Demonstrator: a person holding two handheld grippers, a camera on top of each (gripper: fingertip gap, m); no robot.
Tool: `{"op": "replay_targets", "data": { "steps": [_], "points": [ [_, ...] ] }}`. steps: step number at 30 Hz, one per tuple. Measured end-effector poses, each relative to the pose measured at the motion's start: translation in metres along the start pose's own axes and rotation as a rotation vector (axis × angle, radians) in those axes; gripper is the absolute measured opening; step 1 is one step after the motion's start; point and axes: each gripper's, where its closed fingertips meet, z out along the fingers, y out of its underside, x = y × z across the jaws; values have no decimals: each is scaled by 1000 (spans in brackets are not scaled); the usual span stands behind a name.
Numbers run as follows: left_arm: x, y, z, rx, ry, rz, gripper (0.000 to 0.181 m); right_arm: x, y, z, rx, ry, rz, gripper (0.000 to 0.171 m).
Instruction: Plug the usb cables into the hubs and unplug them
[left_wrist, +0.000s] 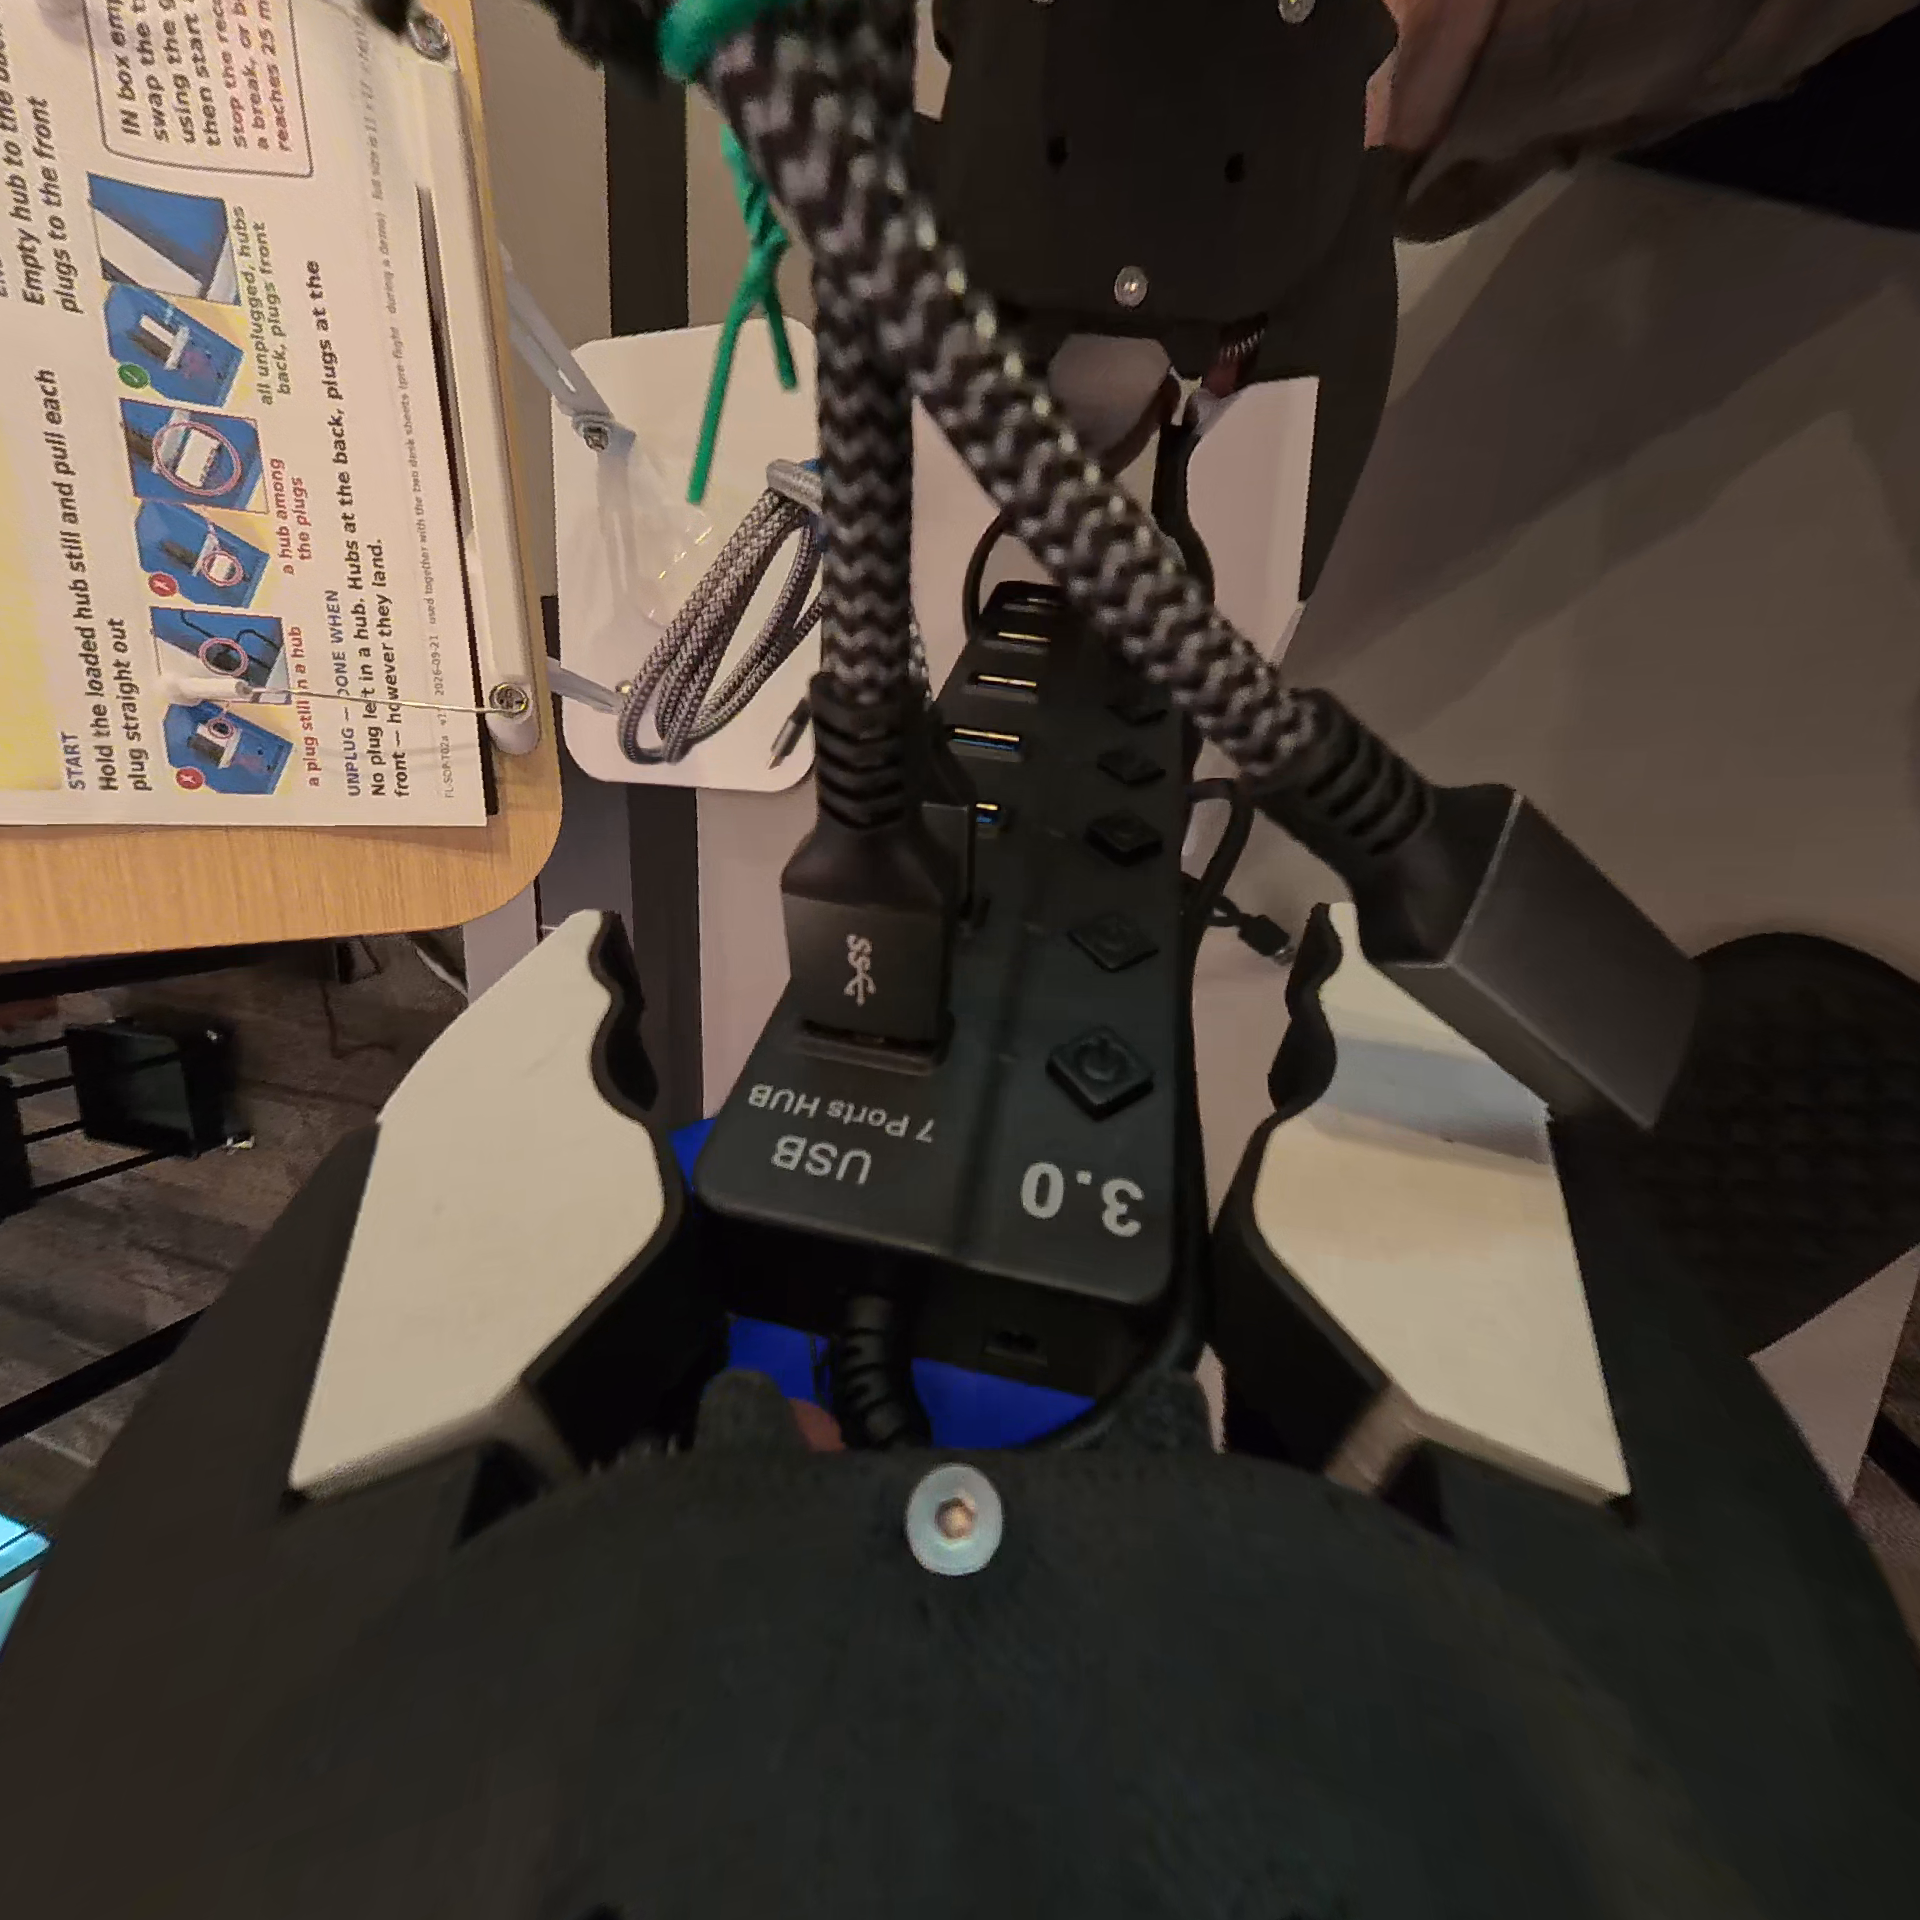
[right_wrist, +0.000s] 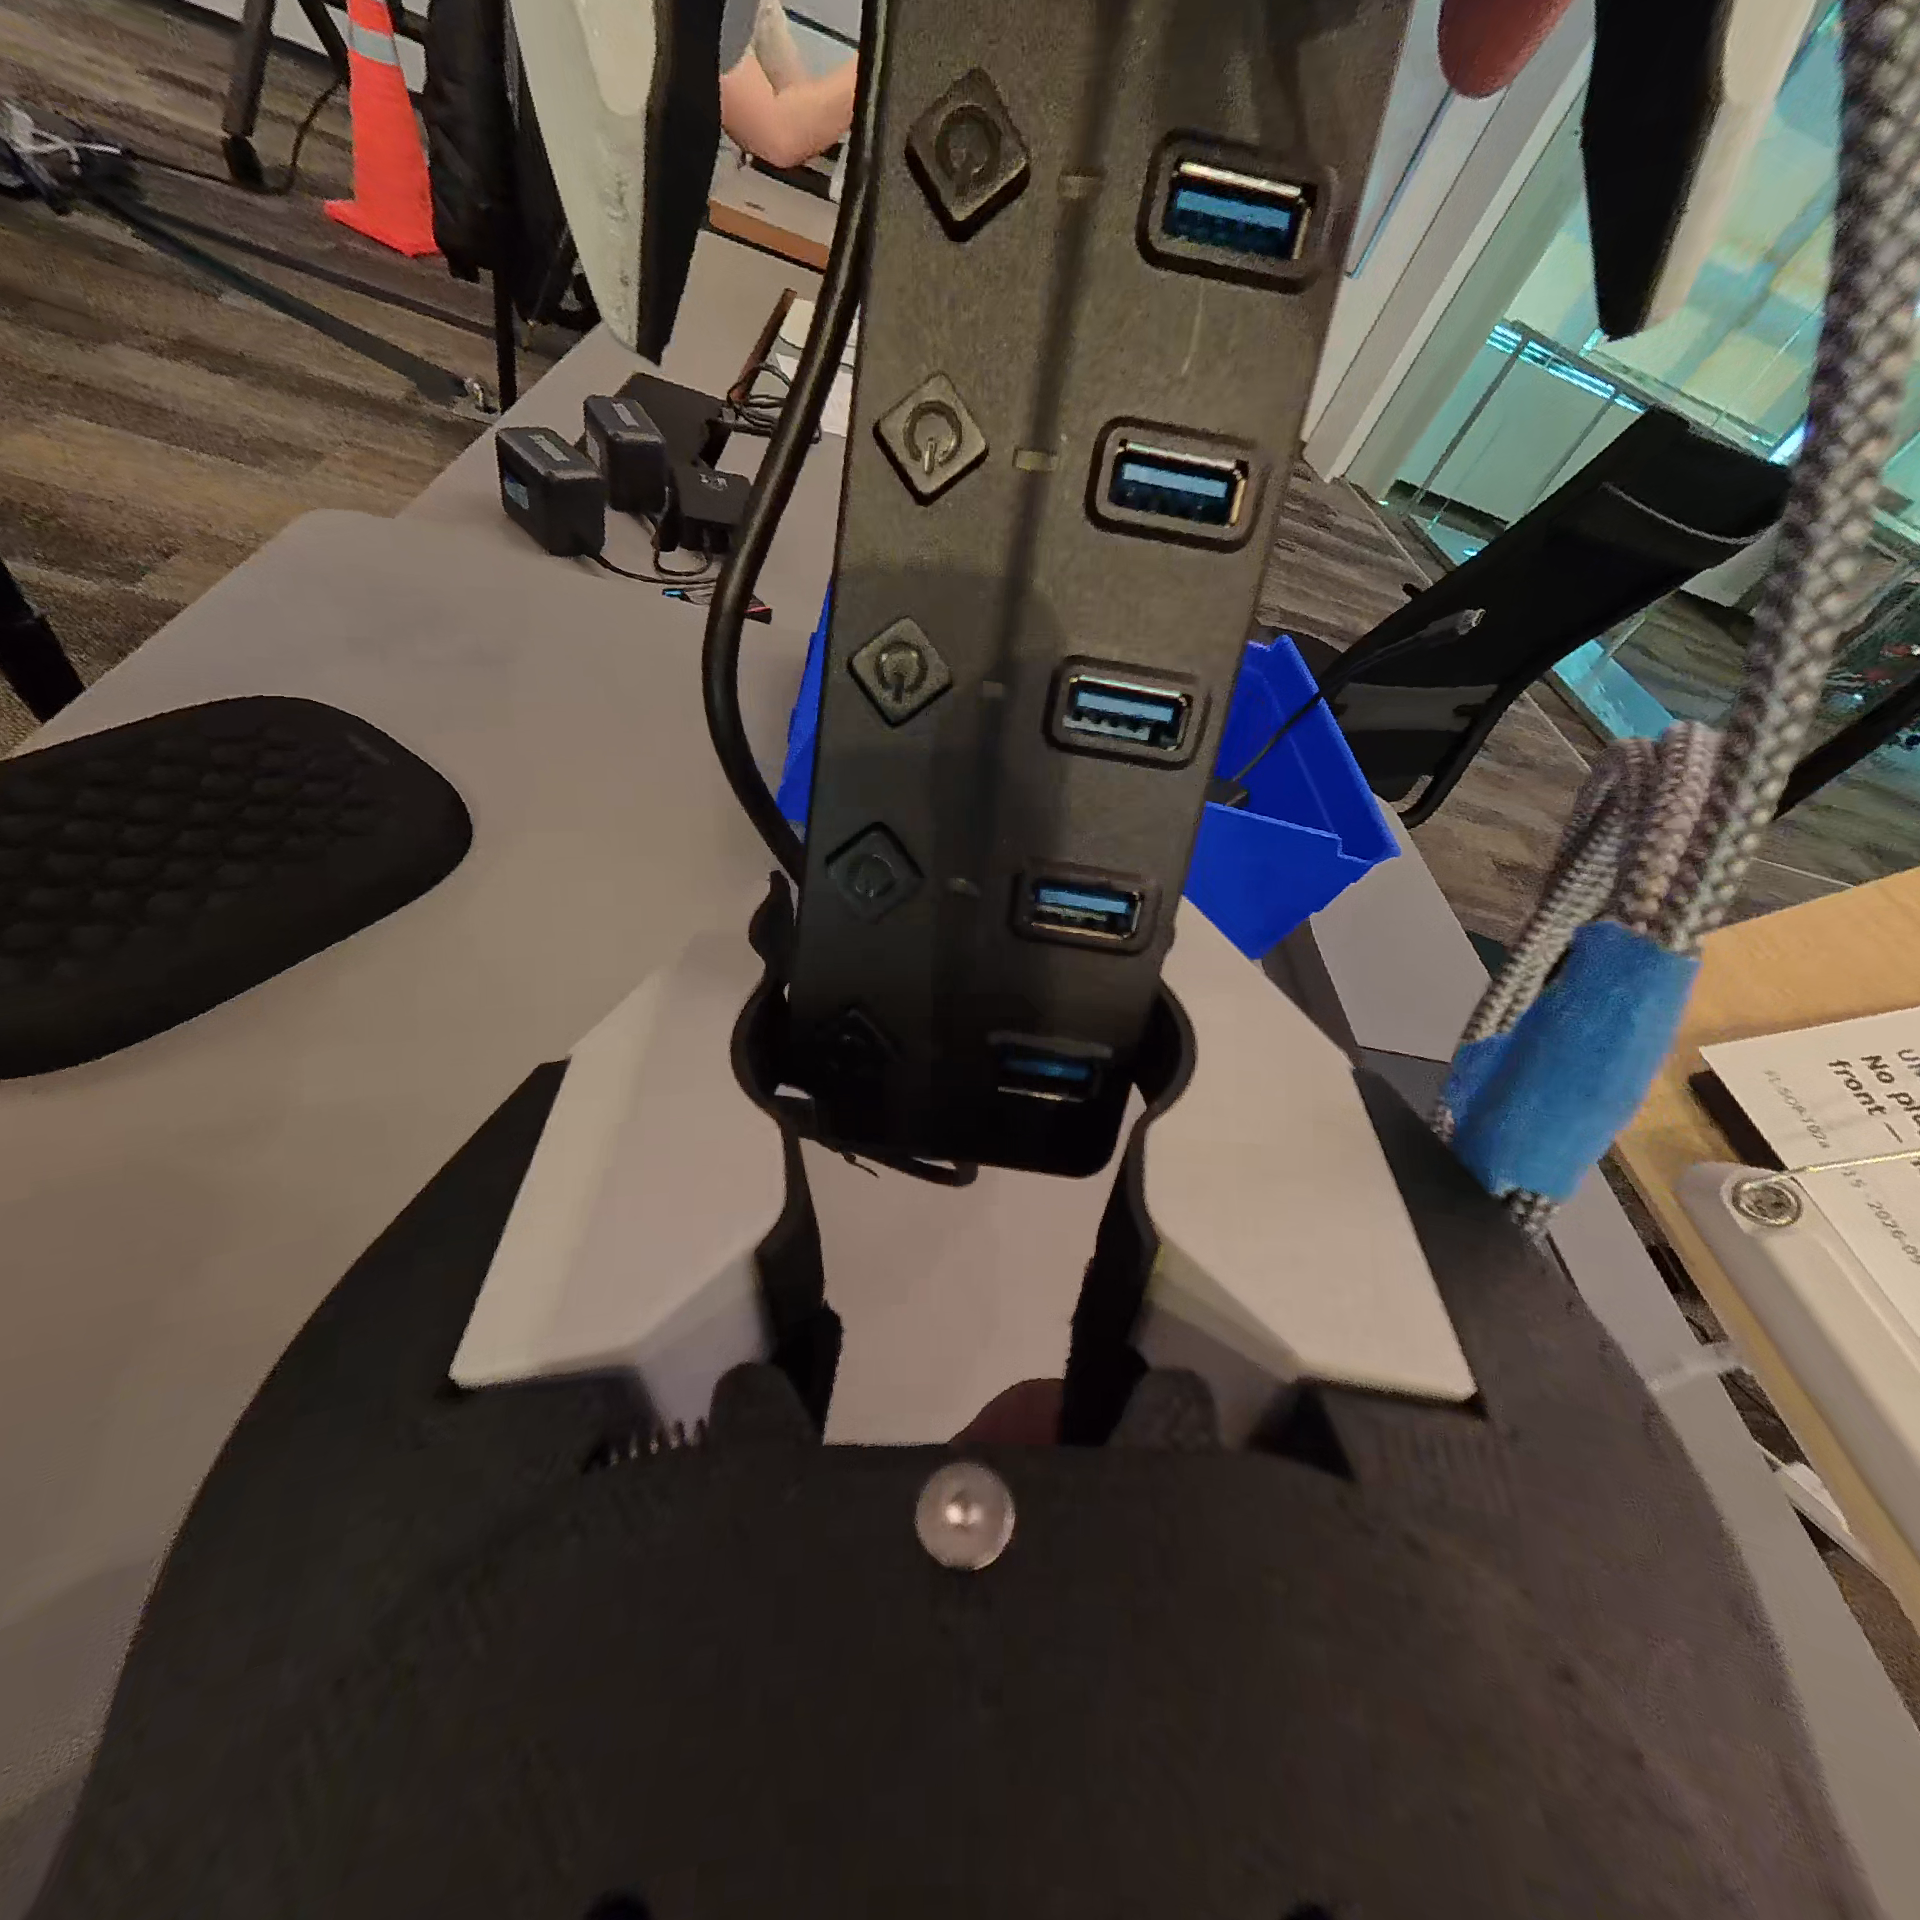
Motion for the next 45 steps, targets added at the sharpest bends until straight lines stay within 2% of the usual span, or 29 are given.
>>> {"op": "replay_targets", "data": {
  "steps": [11,16,25,26,30,32,34,36,37,40,43,45],
  "points": [
    [8,4,13,92,-18,-6,116,-13,13,17,67,-77,33,62],
    [8,-1,6,166,-27,-16,114,-18,5,16,101,-98,42,62],
    [11,-1,0,181,-45,-36,114,-20,4,15,113,-114,48,62],
    [10,-1,-1,178,-64,-26,111,-20,4,15,112,-114,50,62],
    [8,-4,-9,208,-81,-11,77,-20,2,15,116,-104,36,62],
    [7,-6,-13,225,-81,-22,73,-19,-2,14,139,-105,43,62],
    [6,-5,-13,210,-79,-30,77,-18,-3,13,142,-98,37,62],
    [3,0,-11,177,-97,-37,104,-19,-4,11,153,-104,41,62],
    [4,2,-11,170,-91,-39,106,-19,-5,11,160,-107,45,62],
    [6,5,-10,167,-82,-25,92,-18,-6,9,180,-115,57,62],
    [9,10,-6,150,-51,-44,69,-19,-5,10,180,-121,59,62],
    [13,15,-3,147,-19,-52,67,-22,-1,12,178,-134,68,62]
  ]
}}
